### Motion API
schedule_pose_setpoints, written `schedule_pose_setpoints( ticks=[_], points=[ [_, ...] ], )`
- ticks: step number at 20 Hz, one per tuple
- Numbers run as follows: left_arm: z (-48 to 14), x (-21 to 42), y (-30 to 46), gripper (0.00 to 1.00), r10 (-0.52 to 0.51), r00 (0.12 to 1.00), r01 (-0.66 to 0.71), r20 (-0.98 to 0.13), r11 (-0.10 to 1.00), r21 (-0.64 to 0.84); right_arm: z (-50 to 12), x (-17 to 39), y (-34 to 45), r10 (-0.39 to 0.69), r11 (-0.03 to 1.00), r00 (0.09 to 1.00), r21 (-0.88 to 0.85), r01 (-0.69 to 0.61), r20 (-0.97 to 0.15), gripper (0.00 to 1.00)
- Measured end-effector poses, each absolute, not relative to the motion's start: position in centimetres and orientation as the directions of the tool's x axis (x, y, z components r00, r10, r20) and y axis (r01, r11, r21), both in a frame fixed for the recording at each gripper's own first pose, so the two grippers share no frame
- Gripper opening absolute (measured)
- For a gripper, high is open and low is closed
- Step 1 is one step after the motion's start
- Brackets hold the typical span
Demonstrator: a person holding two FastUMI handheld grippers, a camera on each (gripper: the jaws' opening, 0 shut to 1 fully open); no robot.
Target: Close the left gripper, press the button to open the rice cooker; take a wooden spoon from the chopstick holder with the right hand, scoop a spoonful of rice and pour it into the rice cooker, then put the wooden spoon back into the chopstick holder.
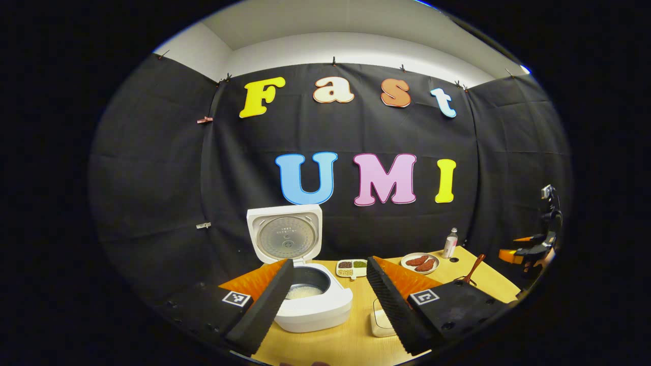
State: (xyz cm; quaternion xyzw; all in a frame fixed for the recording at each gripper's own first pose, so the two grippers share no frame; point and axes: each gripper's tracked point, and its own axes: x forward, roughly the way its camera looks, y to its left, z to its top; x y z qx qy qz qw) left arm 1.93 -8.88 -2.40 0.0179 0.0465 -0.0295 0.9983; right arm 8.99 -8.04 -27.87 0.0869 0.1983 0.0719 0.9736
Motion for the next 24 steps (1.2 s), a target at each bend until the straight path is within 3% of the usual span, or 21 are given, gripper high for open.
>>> schedule_pose_setpoints(
  ticks=[6, 14, 16, 18, 19, 20, 24],
  points=[
    [-4.1, 0.6, -7.3, 0.98, 0.036, 0.99, -0.032, -0.137, 0.999, 0.028, -35.1, 12.3, -4.6, 0.286, 0.933, 0.832, 0.336, -0.129, -0.476, 0.94],
    [-5.9, -1.1, -5.8, 0.98, 0.144, 0.974, -0.141, -0.173, 0.99, 0.03, -40.5, 15.7, -1.4, 0.377, 0.882, 0.753, 0.456, -0.116, -0.539, 0.63],
    [-6.2, -1.2, -5.6, 0.98, 0.161, 0.971, -0.158, -0.178, 0.987, 0.033, -41.0, 15.7, -0.9, 0.388, 0.877, 0.747, 0.465, -0.119, -0.54, 0.39],
    [-6.3, -1.5, -5.4, 0.98, 0.177, 0.967, -0.175, -0.184, 0.984, 0.025, -41.4, 15.6, -0.4, 0.394, 0.88, 0.742, 0.456, -0.134, -0.543, 0.4],
    [-6.3, -1.5, -5.3, 0.98, 0.18, 0.966, -0.18, -0.184, 0.983, 0.015, -41.5, 15.6, -0.3, 0.397, 0.879, 0.743, 0.457, -0.138, -0.539, 0.31],
    [-6.4, -1.5, -5.4, 0.98, 0.183, 0.966, -0.185, -0.184, 0.983, 0.006, -41.0, 15.5, -0.3, 0.405, 0.871, 0.746, 0.47, -0.141, -0.528, 0.35],
    [-6.7, -1.3, -5.2, 0.98, 0.183, 0.965, -0.185, -0.186, 0.983, 0.007, -40.4, 14.1, -0.3, 0.404, 0.87, 0.758, 0.471, -0.145, -0.512, 0.27]
  ],
)
